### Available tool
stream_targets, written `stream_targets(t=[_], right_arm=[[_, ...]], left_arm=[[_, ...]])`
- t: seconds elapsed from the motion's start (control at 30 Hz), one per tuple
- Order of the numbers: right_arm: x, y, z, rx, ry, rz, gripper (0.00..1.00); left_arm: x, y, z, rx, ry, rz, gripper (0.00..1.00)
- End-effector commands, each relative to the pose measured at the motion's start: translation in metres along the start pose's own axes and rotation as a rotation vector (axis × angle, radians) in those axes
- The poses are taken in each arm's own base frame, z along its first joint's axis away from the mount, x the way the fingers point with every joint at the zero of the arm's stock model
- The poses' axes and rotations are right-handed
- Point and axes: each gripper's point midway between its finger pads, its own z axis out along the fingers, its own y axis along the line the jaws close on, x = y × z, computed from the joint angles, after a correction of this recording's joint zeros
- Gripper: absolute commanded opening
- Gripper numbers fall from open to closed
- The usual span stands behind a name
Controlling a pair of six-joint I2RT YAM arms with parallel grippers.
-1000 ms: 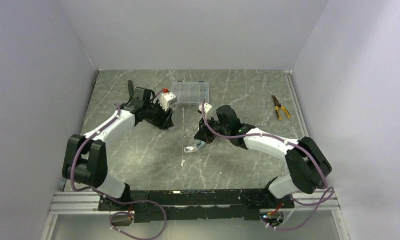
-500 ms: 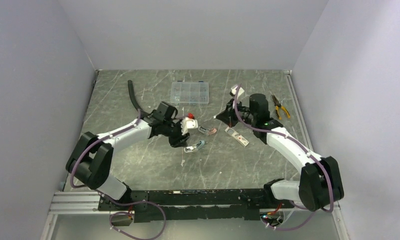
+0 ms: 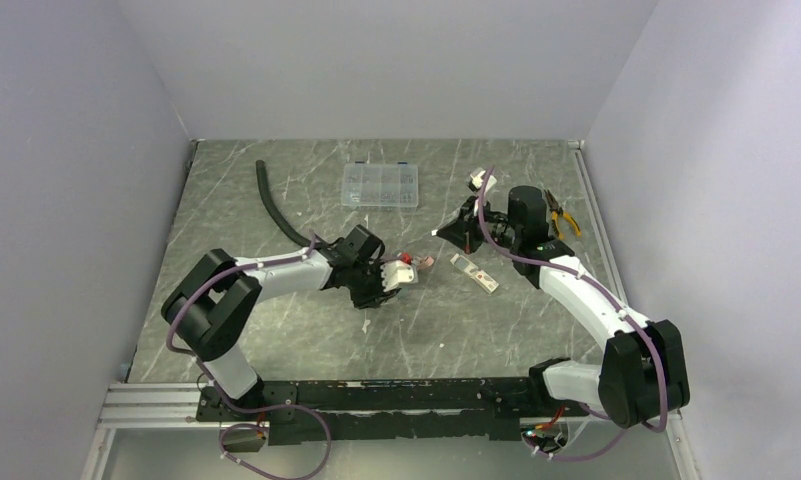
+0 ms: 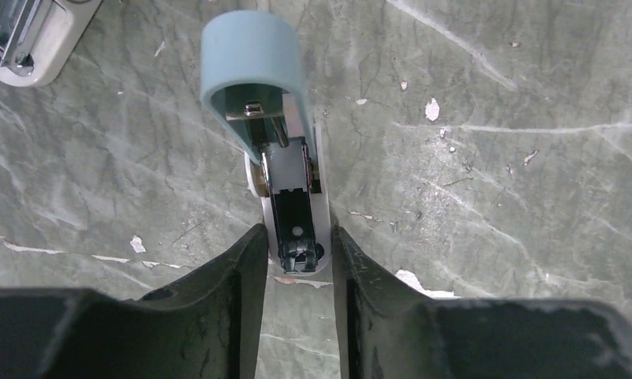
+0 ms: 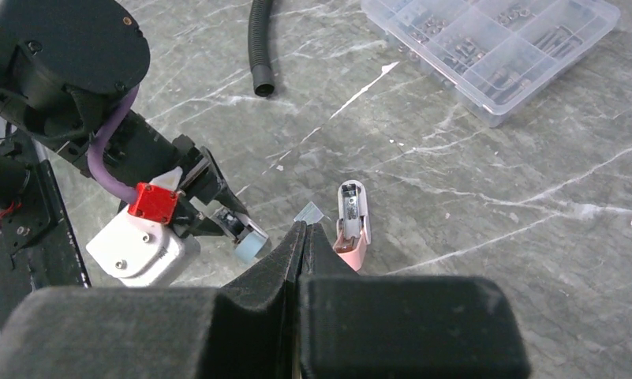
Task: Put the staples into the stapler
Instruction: Adjust the stapler at the center of the board.
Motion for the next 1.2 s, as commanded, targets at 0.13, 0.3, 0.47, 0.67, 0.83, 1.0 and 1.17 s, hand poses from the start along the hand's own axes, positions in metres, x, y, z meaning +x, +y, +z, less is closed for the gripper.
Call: stream_targets(t=[0.13,0.3,0.47,0.67,0.83,1.0,1.17], right_arm=[[-0.002,-0.003,-0.002,-0.006,-0.02,-0.027,0.0],[-0.004,-0.011,-0.007,0.021,-0.031,-0.024,0.0],[-0.004,-0.017,-0.011,0.037,-0.033,-0.056,0.0],[0.002,-0.019,-0.009,0.031,-0.018,-0.081,0.0],[0.003,-0.016,-0.008,0.003,-0.017,-0.1,0.0],[0.003,-0.007,-0.008,-0.049,-0.017,-0.135,0.0],[0.014,0.01,0.002,-0.103,0.045,-0.213,0.0]], left_arm=[[-0.008,0.0,0.011,-0.058,0.062,-0.171,0.28],[-0.018,-0.011,0.019,-0.037,0.06,-0.264,0.28],[-0.03,-0.019,0.024,-0.002,0.048,-0.32,0.34],[-0.026,-0.016,0.018,-0.04,0.043,-0.29,0.51],[-0.036,-0.013,0.003,-0.062,0.003,-0.248,0.71],[-0.048,-0.012,-0.021,-0.036,-0.062,-0.201,0.76],[-0.047,0.021,-0.066,-0.019,-0.154,-0.257,0.76]])
